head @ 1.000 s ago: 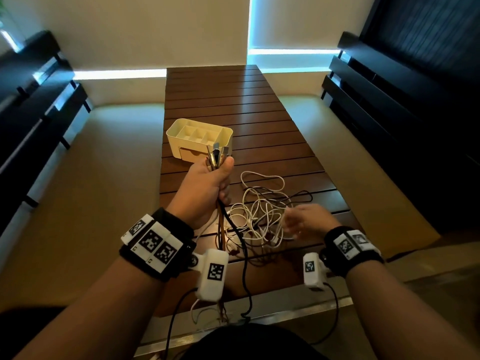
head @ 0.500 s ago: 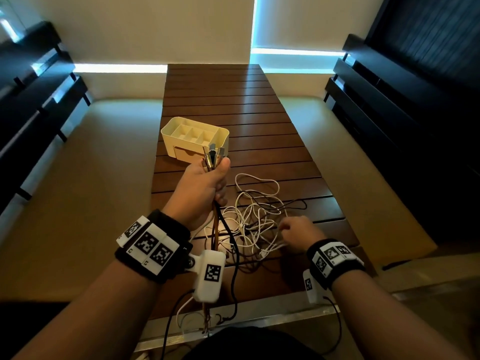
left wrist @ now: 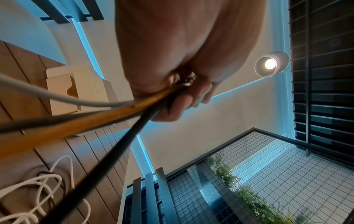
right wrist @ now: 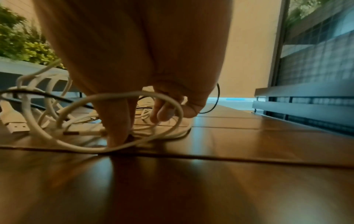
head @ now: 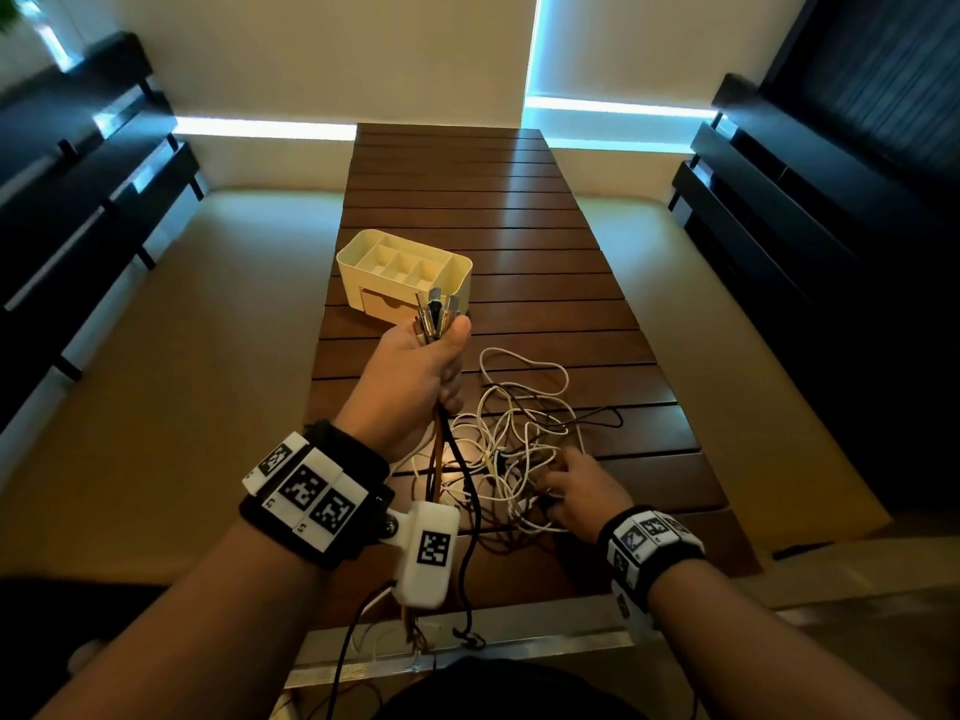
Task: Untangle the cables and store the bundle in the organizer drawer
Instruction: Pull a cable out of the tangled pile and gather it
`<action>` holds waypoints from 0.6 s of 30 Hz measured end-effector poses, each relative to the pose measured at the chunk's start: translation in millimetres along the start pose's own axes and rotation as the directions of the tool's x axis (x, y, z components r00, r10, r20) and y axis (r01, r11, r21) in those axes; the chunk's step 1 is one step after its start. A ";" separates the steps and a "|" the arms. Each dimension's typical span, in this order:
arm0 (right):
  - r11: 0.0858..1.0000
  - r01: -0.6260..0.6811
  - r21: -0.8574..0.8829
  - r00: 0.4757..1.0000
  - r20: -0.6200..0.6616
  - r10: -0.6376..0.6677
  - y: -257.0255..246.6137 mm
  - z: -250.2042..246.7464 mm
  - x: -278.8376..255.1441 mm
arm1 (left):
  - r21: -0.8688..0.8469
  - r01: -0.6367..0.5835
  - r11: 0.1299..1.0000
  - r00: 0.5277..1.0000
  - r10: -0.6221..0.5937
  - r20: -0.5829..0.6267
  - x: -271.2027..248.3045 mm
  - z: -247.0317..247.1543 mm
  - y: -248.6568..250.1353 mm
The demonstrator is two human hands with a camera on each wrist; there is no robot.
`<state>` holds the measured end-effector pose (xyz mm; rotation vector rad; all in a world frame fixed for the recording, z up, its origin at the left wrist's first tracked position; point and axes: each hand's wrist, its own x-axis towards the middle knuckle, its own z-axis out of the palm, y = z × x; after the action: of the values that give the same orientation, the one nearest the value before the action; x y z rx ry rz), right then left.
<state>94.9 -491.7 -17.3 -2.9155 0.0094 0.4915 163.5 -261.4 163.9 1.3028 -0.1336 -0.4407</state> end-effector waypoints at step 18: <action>0.840 -0.051 0.540 0.898 -0.343 0.275 1.0 -115.7 -33.6 | -0.019 -0.010 1.000 0.994 0.012 0.105 -1.5 28.7 -0.8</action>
<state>100.7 -514.6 100.9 -2.4223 0.3974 -0.1102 152.2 -286.8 171.2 1.2608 -0.2244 -0.5008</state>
